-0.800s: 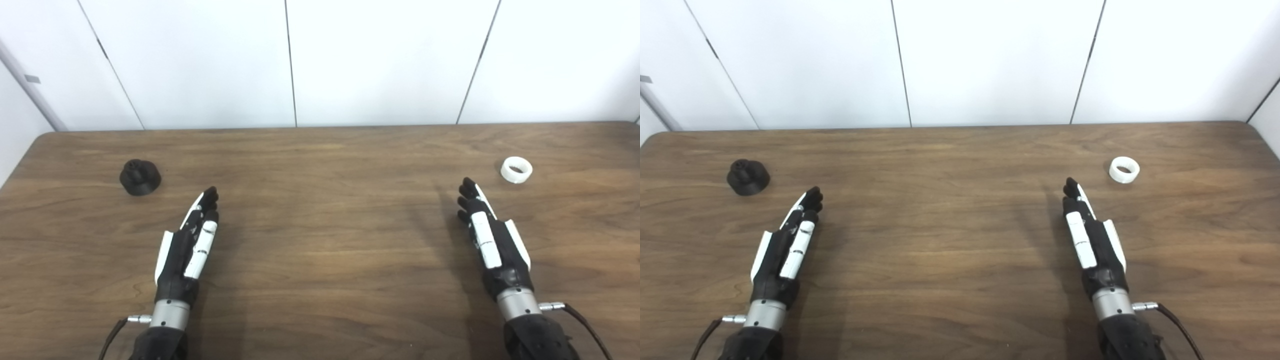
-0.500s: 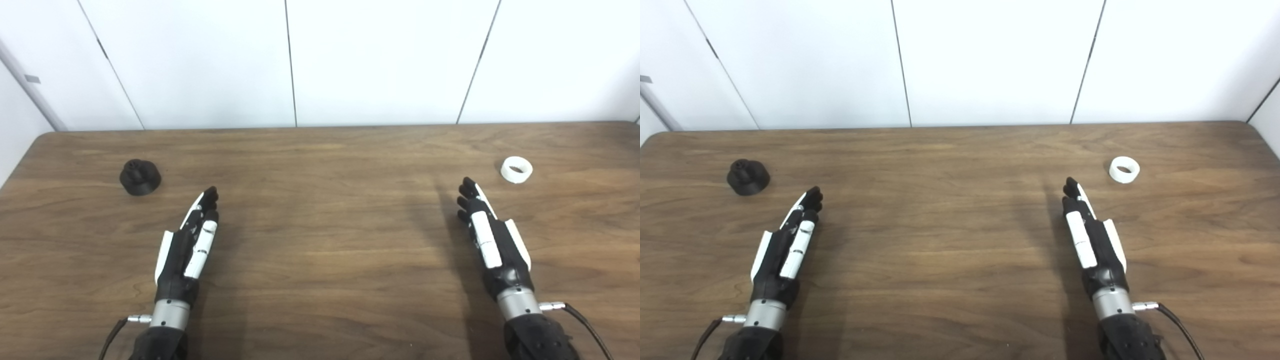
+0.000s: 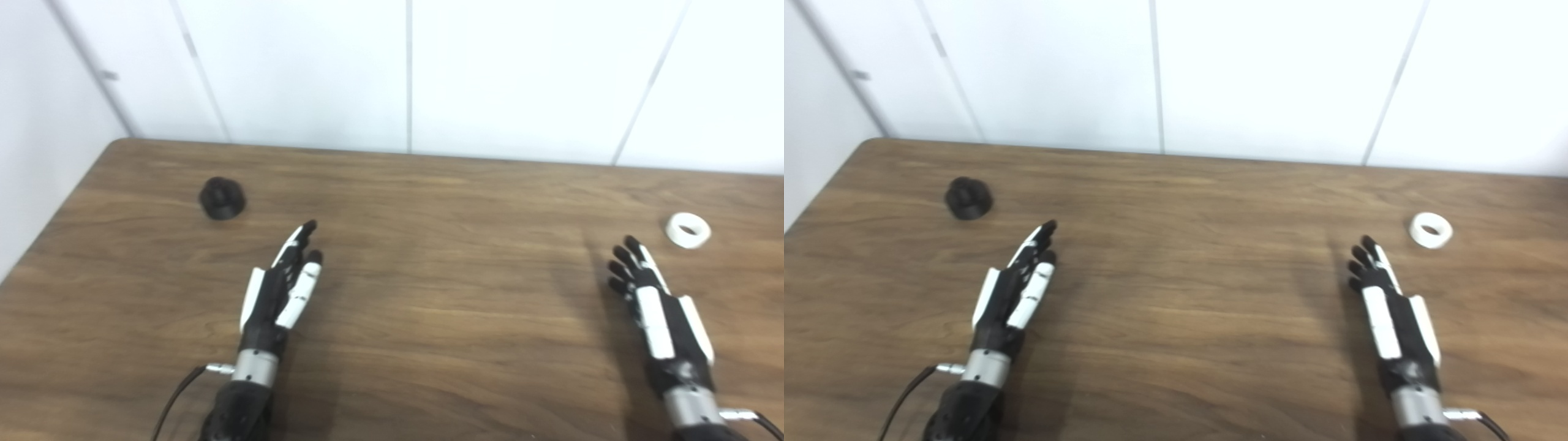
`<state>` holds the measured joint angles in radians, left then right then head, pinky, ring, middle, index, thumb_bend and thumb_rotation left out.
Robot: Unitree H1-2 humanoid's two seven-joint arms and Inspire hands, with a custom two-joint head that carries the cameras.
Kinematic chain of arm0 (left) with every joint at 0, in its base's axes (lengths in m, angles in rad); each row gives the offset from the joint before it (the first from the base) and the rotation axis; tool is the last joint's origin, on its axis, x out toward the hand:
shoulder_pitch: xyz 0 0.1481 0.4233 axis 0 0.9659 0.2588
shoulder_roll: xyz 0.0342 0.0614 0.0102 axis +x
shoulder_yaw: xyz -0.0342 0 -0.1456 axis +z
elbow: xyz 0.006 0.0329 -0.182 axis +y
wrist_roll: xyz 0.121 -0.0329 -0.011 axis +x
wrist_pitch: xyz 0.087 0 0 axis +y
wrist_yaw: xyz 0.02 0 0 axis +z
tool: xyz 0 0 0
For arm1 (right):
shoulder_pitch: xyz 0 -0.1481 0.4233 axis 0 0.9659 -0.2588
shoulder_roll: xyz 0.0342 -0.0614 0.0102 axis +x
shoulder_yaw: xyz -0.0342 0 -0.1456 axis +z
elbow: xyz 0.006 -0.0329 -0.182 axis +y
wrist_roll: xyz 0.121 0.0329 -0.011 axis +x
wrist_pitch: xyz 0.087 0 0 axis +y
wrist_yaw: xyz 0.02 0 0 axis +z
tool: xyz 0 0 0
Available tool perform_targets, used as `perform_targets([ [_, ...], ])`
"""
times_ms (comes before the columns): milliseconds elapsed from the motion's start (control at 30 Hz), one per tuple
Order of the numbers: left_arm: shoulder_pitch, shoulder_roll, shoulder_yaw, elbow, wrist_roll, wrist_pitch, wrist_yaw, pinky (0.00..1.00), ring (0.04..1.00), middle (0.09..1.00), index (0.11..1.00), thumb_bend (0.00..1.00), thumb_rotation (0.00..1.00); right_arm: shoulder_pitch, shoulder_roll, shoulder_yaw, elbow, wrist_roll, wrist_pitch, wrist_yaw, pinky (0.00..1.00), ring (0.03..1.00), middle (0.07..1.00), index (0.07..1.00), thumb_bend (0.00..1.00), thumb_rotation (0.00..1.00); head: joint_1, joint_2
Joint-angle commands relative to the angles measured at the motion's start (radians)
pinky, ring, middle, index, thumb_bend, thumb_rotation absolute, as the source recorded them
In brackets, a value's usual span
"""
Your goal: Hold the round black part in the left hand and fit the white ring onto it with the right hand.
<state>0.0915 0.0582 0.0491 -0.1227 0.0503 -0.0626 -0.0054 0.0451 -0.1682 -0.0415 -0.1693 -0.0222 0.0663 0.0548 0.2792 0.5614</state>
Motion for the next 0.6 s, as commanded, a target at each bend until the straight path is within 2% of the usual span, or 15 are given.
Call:
perform_targets([
  [0,0.008,-0.014,-0.014,0.010,0.003,-0.019,0.006,1.00,0.980,0.974,0.948,0.47,0.72,0.002,-0.018,-0.008,0.008,0.011,-0.012,0.011,0.93,0.939,0.959,0.983,0.58,1.00,0.020,-0.022],
  [133,0.006,-0.025,-0.014,0.025,0.019,-0.037,0.019,0.99,0.973,0.964,0.954,0.48,0.74,0.007,-0.027,-0.008,0.005,0.000,0.007,0.017,0.95,0.943,0.962,0.986,0.59,1.00,0.029,-0.038],
  [233,0.005,-0.030,-0.014,0.032,0.021,-0.039,0.021,0.99,0.968,0.958,0.948,0.48,0.73,0.011,-0.031,-0.008,0.007,0.009,-0.004,0.026,0.96,0.949,0.968,0.991,0.57,1.00,0.037,-0.053],
  [400,0.004,-0.032,-0.020,0.047,0.046,-0.056,0.027,0.99,0.963,0.952,0.945,0.49,0.75,0.011,-0.035,-0.016,0.045,0.019,-0.050,0.029,0.95,0.940,0.962,0.989,0.56,1.00,0.050,-0.085],
  [567,0.001,-0.040,-0.025,0.062,0.064,-0.069,0.036,1.00,0.967,0.953,0.939,0.48,0.74,0.008,-0.049,-0.016,0.081,0.005,-0.093,0.031,0.94,0.944,0.959,0.987,0.55,1.00,0.057,-0.091],
])
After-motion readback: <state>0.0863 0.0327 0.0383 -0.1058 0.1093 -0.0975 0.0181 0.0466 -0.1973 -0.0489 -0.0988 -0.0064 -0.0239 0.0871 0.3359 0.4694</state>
